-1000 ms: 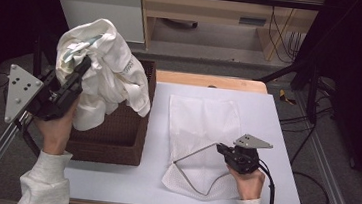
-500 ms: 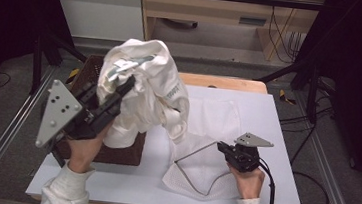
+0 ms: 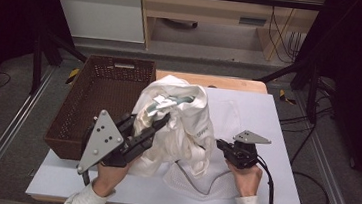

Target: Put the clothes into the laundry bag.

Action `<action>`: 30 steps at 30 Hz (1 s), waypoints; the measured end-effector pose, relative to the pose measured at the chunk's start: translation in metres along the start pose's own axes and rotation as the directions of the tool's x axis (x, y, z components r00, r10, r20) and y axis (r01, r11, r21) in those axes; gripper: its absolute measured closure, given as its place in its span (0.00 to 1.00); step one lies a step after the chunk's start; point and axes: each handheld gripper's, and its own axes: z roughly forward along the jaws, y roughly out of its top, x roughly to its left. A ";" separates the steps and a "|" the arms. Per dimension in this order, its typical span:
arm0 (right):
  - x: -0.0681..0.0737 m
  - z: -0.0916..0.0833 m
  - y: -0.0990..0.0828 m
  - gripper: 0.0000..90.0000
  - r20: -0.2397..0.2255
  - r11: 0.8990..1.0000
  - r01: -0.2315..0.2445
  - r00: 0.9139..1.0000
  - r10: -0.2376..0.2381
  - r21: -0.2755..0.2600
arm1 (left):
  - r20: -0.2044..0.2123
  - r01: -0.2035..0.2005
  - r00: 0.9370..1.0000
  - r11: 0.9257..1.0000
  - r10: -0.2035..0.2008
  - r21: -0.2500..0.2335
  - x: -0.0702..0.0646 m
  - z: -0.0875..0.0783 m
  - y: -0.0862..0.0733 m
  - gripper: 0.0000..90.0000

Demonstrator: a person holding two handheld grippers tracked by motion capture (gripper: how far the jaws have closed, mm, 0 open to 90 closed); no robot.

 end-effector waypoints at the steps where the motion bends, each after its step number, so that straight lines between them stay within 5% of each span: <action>1: 0.000 0.000 0.000 0.99 0.001 1.000 0.001 1.000 -0.001 -0.004 | 0.005 -0.002 1.000 1.000 0.002 0.011 -0.003 0.000 -0.003 0.80; 7: -0.001 0.003 -0.001 0.99 0.003 1.000 -0.010 1.000 0.010 -0.007 | 0.053 0.009 0.999 0.995 -0.014 0.098 -0.016 0.004 -0.030 0.80; 17: 0.000 0.007 -0.001 0.99 0.010 1.000 -0.006 1.000 0.006 -0.010 | 0.116 0.014 0.992 0.970 -0.043 0.243 -0.031 0.008 -0.073 0.80; 25: 0.001 0.006 -0.001 0.99 0.008 1.000 -0.009 1.000 0.009 -0.028 | 0.178 -0.013 0.983 0.939 -0.052 0.344 -0.047 0.021 -0.104 0.80; 30: 0.001 0.004 0.000 0.99 0.008 0.999 -0.014 1.000 0.014 -0.037 | 0.209 -0.025 0.975 0.909 -0.069 0.416 -0.056 0.031 -0.122 0.80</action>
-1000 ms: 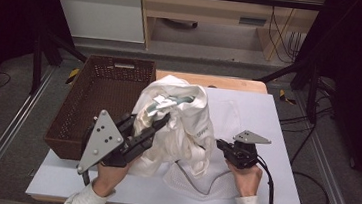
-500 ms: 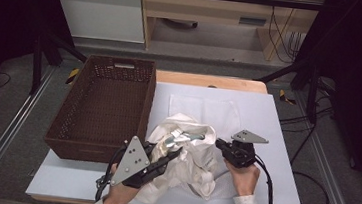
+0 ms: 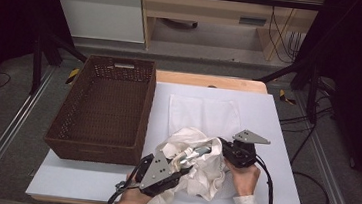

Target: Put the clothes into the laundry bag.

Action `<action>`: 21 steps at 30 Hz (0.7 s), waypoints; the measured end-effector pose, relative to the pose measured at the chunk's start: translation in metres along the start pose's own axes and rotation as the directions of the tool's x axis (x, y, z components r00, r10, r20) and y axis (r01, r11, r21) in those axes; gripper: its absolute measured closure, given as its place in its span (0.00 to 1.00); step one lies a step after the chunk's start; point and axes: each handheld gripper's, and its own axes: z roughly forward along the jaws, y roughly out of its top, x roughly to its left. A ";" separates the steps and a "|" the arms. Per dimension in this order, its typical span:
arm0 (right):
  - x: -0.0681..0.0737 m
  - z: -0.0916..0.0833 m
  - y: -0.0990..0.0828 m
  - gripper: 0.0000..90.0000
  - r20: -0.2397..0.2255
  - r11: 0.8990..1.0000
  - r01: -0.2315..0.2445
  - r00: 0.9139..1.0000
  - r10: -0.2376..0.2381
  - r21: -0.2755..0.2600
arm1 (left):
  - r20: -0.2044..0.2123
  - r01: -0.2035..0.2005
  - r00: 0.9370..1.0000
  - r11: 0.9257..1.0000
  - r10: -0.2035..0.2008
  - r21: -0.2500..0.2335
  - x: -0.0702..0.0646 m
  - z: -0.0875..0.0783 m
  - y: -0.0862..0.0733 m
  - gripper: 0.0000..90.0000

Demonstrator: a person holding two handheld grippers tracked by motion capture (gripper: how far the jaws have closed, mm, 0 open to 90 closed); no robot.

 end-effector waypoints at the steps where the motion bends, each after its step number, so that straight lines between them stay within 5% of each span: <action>1: 0.000 -0.001 0.000 0.99 0.003 1.000 -0.002 1.000 0.002 -0.001 | 0.007 -0.003 1.000 1.000 0.003 0.028 -0.001 0.007 -0.004 0.80; 6: 0.001 0.001 -0.001 0.99 0.003 1.000 0.006 1.000 -0.006 0.003 | 0.021 -0.003 1.000 0.995 0.001 0.095 -0.002 0.026 -0.014 0.80; 13: 0.003 0.002 -0.002 0.99 0.008 1.000 0.015 1.000 -0.015 0.014 | 0.060 -0.026 0.998 0.979 0.014 0.203 -0.005 0.061 -0.030 0.80; 21: 0.003 0.001 -0.002 0.99 -0.009 1.000 -0.004 1.000 0.004 0.008 | 0.069 0.005 0.997 0.976 -0.021 0.217 -0.006 0.079 -0.035 0.79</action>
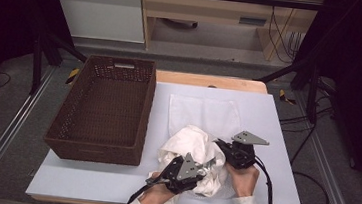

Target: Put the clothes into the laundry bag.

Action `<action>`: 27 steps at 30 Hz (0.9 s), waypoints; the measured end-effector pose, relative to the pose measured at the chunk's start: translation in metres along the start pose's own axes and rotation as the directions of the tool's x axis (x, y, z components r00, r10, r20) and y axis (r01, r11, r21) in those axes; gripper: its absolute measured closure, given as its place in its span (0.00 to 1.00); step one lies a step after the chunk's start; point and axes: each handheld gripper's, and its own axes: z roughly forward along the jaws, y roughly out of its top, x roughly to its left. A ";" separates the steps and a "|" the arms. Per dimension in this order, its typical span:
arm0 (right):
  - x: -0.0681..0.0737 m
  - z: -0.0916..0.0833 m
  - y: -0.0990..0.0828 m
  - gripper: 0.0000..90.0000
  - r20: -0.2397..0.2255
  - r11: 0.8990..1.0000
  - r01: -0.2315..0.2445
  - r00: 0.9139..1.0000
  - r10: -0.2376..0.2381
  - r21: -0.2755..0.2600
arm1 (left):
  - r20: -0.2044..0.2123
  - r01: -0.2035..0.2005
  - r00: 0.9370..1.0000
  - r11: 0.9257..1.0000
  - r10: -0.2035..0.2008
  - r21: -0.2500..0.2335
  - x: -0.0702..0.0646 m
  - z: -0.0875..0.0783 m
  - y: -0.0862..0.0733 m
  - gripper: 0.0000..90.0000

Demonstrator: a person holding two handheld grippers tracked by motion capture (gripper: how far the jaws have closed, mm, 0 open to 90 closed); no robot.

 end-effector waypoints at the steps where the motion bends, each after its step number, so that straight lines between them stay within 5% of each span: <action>1: 0.000 0.000 0.000 0.99 0.003 1.000 0.004 1.000 -0.004 -0.001 | -0.001 0.003 1.000 1.000 -0.003 -0.010 -0.001 0.000 -0.001 0.78; 5: 0.000 -0.001 -0.001 0.99 0.008 1.000 0.008 1.000 -0.008 -0.004 | 0.017 0.033 0.999 0.999 -0.033 -0.043 -0.002 -0.013 0.002 0.61; 8: -0.001 -0.002 -0.001 0.99 0.010 1.000 0.007 1.000 -0.007 -0.005 | -0.025 0.044 0.999 0.997 -0.046 -0.070 -0.005 -0.033 0.015 0.39; 11: -0.001 -0.004 0.000 0.99 0.009 1.000 0.007 1.000 -0.007 -0.007 | -0.069 0.051 0.996 0.993 -0.059 -0.111 0.000 -0.049 0.033 0.28; 16: 0.000 -0.005 0.001 0.99 0.010 1.000 0.011 1.000 -0.011 -0.011 | -0.104 0.049 0.993 0.996 -0.056 -0.070 0.016 -0.028 0.060 0.23; 20: 0.001 -0.005 0.001 0.99 0.010 1.000 0.015 1.000 -0.015 -0.010 | -0.096 0.060 0.994 0.998 -0.060 -0.004 0.025 0.003 0.061 0.39; 24: 0.001 -0.004 0.001 0.99 0.007 1.000 0.017 1.000 -0.017 -0.004 | -0.083 0.075 0.994 0.997 -0.076 -0.007 0.023 0.008 0.049 0.71; 27: 0.001 -0.004 0.001 0.99 0.009 1.000 0.009 1.000 -0.009 -0.010 | -0.079 0.042 0.996 0.999 -0.042 0.004 0.013 0.008 0.038 0.81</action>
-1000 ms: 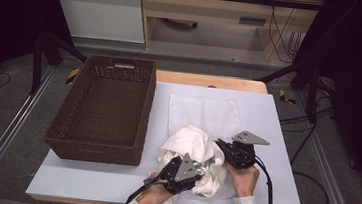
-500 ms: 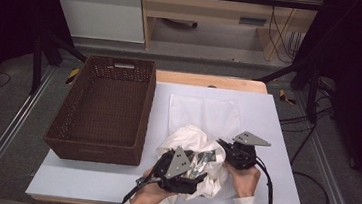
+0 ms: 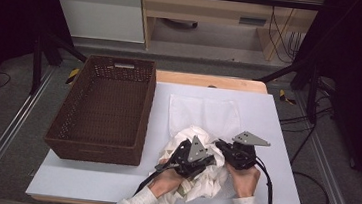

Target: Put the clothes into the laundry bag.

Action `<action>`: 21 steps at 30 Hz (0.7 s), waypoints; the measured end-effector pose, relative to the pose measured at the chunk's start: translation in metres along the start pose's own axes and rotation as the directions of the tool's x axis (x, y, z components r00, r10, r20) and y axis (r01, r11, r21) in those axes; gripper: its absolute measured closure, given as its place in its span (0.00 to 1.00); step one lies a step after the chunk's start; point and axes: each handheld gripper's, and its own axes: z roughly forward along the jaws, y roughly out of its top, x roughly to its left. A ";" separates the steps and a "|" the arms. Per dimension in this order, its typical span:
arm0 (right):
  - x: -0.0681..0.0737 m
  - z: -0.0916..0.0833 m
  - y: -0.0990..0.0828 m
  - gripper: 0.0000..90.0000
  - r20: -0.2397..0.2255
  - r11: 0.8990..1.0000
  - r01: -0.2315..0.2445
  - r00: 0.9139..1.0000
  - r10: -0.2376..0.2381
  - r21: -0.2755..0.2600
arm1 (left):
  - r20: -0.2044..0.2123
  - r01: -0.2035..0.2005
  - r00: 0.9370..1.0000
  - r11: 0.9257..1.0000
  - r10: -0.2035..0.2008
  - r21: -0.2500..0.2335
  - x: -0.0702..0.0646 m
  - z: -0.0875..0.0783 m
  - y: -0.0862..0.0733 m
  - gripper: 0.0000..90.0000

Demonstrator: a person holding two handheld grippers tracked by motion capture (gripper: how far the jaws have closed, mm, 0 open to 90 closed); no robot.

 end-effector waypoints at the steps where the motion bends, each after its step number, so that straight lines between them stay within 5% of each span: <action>1: 0.000 -0.001 0.000 0.99 0.000 1.000 0.003 1.000 -0.003 -0.004 | 0.000 -0.011 1.000 1.000 0.011 0.004 -0.003 0.001 -0.003 0.83; 4: 0.002 -0.004 0.004 0.99 0.003 1.000 0.007 1.000 -0.007 -0.021 | -0.001 -0.043 0.999 0.999 0.043 0.033 -0.011 0.007 -0.009 0.85; 8: 0.009 -0.010 0.008 0.99 0.008 0.998 0.037 0.999 -0.037 -0.045 | -0.015 -0.033 0.999 0.997 0.034 0.073 -0.010 0.020 -0.009 0.86; 12: 0.011 -0.009 0.007 0.99 0.007 0.998 0.041 0.999 -0.040 -0.040 | -0.017 -0.022 1.000 0.998 0.023 0.058 -0.010 0.021 -0.009 0.83; 14: 0.010 -0.009 0.007 0.99 -0.001 0.999 0.030 1.000 -0.030 -0.039 | 0.012 0.003 1.000 1.000 -0.003 0.017 -0.008 0.013 -0.010 0.74; 17: 0.006 -0.011 0.005 0.99 -0.008 0.999 0.018 1.000 -0.018 -0.039 | 0.055 0.034 0.998 0.999 -0.033 -0.026 -0.004 -0.002 -0.006 0.43; 21: 0.004 -0.014 0.004 0.99 -0.004 0.999 0.014 1.000 -0.014 -0.041 | -0.031 0.019 0.999 0.995 -0.023 -0.096 0.017 -0.046 0.008 0.30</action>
